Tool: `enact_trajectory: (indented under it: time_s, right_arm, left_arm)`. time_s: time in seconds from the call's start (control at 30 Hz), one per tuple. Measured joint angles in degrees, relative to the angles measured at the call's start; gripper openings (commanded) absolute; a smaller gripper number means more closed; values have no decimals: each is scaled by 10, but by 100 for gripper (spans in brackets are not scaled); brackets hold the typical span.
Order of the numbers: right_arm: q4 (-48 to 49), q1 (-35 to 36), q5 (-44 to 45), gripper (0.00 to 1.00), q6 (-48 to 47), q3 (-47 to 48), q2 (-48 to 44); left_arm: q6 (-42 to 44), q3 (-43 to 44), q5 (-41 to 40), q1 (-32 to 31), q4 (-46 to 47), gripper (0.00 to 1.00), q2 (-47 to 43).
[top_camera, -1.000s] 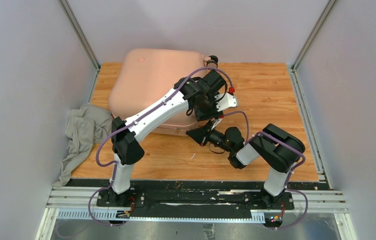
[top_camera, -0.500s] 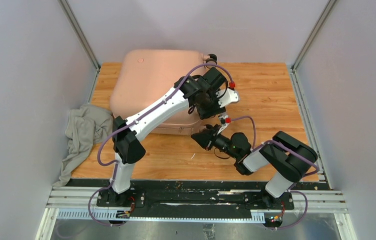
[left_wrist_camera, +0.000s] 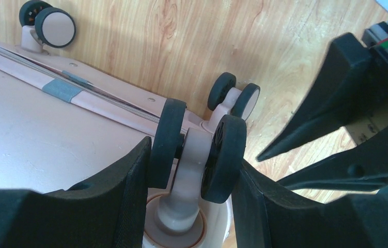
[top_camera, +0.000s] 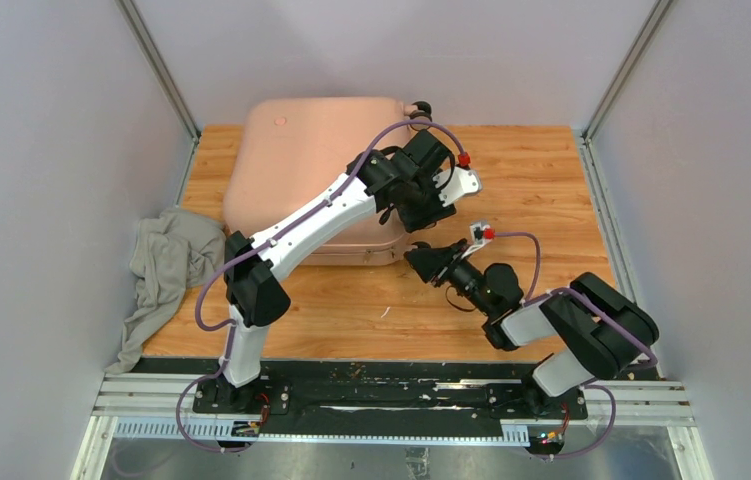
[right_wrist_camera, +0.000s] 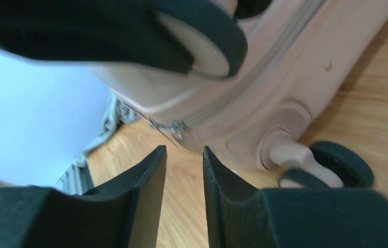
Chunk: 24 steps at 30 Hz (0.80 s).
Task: Pack the luggage
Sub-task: Zip the luggage at the corner of the board.
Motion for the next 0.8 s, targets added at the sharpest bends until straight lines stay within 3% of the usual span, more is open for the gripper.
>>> enact_trajectory:
  time_s: [0.13,0.33,0.43,0.8]
  right_arm:
    - [2,-10,-20,52,23,48,19]
    - [5,4,-46,54,24,78,55]
    - [4,20,-44,60,12,78,75]
    - [12,26,-10,54,-40,78,97]
  left_arm:
    - [0,0,4,0,0,0,0]
    - [-1,0,9,0,2,0,0]
    - [-2,0,12,0,3,0,0]
    - [-13,19,16,0,1,0,9]
